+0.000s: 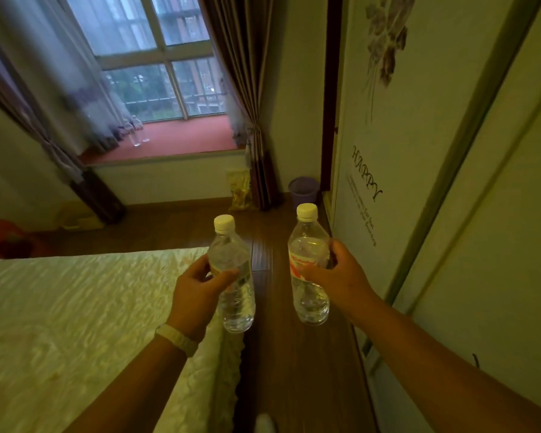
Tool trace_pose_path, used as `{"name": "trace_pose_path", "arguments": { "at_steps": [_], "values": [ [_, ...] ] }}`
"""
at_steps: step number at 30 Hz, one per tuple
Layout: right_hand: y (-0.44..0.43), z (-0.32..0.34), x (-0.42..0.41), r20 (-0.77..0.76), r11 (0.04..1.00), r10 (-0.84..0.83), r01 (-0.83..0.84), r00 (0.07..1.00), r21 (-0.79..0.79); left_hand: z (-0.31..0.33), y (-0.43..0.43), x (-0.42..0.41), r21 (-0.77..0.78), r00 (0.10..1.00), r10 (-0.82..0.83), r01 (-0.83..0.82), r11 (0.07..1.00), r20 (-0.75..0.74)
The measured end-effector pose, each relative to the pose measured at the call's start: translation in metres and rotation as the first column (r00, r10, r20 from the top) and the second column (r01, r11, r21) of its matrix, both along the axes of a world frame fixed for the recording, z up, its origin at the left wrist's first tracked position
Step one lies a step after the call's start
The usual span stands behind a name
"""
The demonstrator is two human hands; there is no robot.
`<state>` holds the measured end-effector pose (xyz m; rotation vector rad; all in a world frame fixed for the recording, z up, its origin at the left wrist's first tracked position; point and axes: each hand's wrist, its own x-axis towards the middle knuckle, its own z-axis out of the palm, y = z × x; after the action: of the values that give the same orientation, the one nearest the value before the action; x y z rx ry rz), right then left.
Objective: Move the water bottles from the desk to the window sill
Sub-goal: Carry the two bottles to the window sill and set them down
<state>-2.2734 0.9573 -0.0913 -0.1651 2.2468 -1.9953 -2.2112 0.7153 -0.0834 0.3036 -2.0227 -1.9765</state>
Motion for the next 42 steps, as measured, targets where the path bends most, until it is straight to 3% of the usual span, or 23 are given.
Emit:
{"name": "trace_pose_path", "arguments": {
  "at_steps": [9,19,26,36,42],
  "values": [
    [-0.055,-0.012,-0.119,0.033,0.999,0.016,-0.017,0.999,0.028,-0.028,-0.054,-0.125,0.069,0.998,0.022,-0.026,0.997,0.058],
    [-0.121,0.011,-0.271,-0.026,0.995,-0.048,0.05,0.999,0.082,-0.017,-0.121,-0.297,0.08,0.993,-0.119,0.118,0.99,0.01],
    [-0.152,0.009,-0.346,-0.029,0.998,-0.027,0.029,0.999,0.062,-0.01,-0.148,-0.365,0.065,0.992,-0.128,0.128,0.99,-0.007],
    [-0.168,-0.009,-0.5,-0.032,1.0,0.019,-0.019,0.999,0.001,-0.021,-0.163,-0.49,0.035,1.0,-0.02,0.019,0.999,0.023],
    [-0.176,-0.002,-0.619,-0.026,0.991,0.129,-0.13,0.991,-0.034,-0.005,-0.156,-0.59,0.018,0.998,0.064,-0.064,0.998,0.006]
  ]
}}
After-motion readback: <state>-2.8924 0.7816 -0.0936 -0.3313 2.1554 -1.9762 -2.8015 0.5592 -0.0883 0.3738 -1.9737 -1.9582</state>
